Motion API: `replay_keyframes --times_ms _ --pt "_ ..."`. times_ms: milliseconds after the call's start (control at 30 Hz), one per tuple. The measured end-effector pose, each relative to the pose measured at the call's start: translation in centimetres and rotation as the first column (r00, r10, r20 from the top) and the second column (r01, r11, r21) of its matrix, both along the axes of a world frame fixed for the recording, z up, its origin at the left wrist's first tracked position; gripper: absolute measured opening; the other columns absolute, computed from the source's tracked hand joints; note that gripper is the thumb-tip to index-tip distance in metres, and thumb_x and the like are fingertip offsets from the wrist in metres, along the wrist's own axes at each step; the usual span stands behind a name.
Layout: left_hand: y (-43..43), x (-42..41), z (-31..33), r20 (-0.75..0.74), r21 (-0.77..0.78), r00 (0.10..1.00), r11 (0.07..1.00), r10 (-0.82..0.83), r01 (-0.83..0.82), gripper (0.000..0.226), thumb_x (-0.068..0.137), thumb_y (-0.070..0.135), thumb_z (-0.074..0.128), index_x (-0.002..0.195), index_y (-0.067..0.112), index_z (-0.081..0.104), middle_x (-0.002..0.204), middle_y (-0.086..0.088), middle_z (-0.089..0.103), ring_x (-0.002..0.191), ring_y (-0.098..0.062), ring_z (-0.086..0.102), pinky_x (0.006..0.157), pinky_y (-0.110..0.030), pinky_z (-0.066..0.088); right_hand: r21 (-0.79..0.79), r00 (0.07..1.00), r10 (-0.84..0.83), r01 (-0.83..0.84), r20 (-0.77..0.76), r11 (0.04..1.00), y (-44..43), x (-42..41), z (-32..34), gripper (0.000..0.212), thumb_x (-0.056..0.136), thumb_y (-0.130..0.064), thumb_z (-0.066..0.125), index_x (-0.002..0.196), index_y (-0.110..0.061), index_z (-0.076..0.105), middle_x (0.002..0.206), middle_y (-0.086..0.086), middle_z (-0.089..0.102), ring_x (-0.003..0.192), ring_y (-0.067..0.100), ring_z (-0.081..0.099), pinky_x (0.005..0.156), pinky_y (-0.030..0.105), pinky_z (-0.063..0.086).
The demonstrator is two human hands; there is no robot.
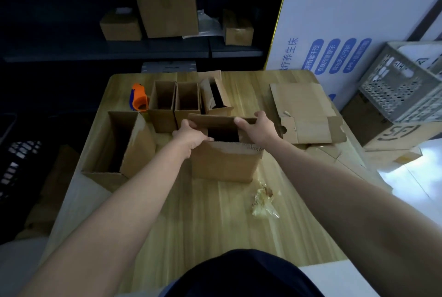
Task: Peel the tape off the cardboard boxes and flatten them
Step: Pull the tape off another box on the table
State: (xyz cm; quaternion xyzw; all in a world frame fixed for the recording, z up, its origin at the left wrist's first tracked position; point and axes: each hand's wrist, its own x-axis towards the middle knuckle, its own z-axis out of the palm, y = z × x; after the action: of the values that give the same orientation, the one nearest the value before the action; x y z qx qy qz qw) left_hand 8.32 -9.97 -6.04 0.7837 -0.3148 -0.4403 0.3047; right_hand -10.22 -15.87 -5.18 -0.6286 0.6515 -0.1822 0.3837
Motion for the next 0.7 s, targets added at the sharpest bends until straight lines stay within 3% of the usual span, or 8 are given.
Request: replay_keyframes --times_ms 167,233,300,367,533,700 --pt "-0.8 -0.1 0.8 0.175 0.107 0.98 0.991 -0.094 0.076 0.097 0.071 0.029 0.081 0.143 0.025 0.017 0.138 -0.017 0.039 0.121 -0.035 0.048 0.093 -0.046 0.05 0.083 0.996 0.008 0.0 -0.087 0.997 0.0 0.6 -0.4 0.107 0.064 -0.037 0.085 0.143 -0.018 0.016 0.133 0.016 0.044 0.117 0.033 0.051 0.088 0.043 0.05" --pt "-0.8 -0.2 0.8 0.178 0.108 0.981 0.992 -0.08 0.061 0.101 0.073 0.026 0.08 0.145 0.027 0.009 0.137 -0.018 0.04 0.12 -0.035 0.049 0.094 -0.048 0.049 0.071 0.992 -0.028 0.037 -0.12 0.997 0.1 0.9 -0.4 0.101 0.066 -0.032 0.085 0.14 -0.019 0.018 0.126 0.016 0.049 0.101 0.029 0.057 0.074 0.041 0.055" --pt "-0.7 -0.1 0.7 0.164 0.102 0.984 0.994 -0.065 0.048 0.103 0.074 0.024 0.079 0.147 0.028 0.006 0.136 -0.018 0.042 0.118 -0.035 0.05 0.094 -0.047 0.05 0.06 0.992 -0.022 0.029 -0.121 0.998 0.2 1.0 -0.4 0.088 0.07 -0.027 0.081 0.134 -0.017 0.021 0.114 0.013 0.054 0.08 0.02 0.056 0.053 0.029 0.049" --pt "-0.5 -0.1 0.6 0.181 0.104 0.982 0.994 -0.047 0.028 0.104 0.074 0.025 0.079 0.147 0.028 0.004 0.135 -0.017 0.042 0.117 -0.034 0.051 0.092 -0.044 0.051 0.048 0.992 0.008 -0.002 -0.125 0.999 0.2 1.0 -0.2 0.084 0.072 -0.028 0.078 0.134 -0.015 0.022 0.103 0.009 0.053 0.078 0.02 0.056 0.05 0.027 0.048" --pt "0.0 -0.3 0.6 0.201 0.103 0.98 0.995 -0.004 -0.017 0.105 0.073 0.024 0.079 0.147 0.024 0.005 0.136 -0.017 0.04 0.118 -0.034 0.049 0.089 -0.041 0.049 0.025 0.99 0.05 -0.047 -0.135 0.999 0.6 1.0 0.4 0.072 0.071 -0.029 0.075 0.125 -0.012 0.03 0.085 0.002 0.047 0.071 0.017 0.056 0.045 0.025 0.045" --pt "0.2 0.5 0.7 0.278 0.023 0.96 0.999 0.018 -0.025 0.087 0.074 0.025 0.078 0.141 0.018 0.024 0.13 -0.014 0.048 0.115 -0.033 0.053 0.083 -0.038 0.049 0.036 0.999 0.043 -0.042 -0.007 0.998 0.6 1.1 0.9 0.064 0.075 -0.027 0.073 0.124 -0.01 0.034 0.096 0.006 0.052 0.073 0.016 0.056 0.047 0.024 0.046"
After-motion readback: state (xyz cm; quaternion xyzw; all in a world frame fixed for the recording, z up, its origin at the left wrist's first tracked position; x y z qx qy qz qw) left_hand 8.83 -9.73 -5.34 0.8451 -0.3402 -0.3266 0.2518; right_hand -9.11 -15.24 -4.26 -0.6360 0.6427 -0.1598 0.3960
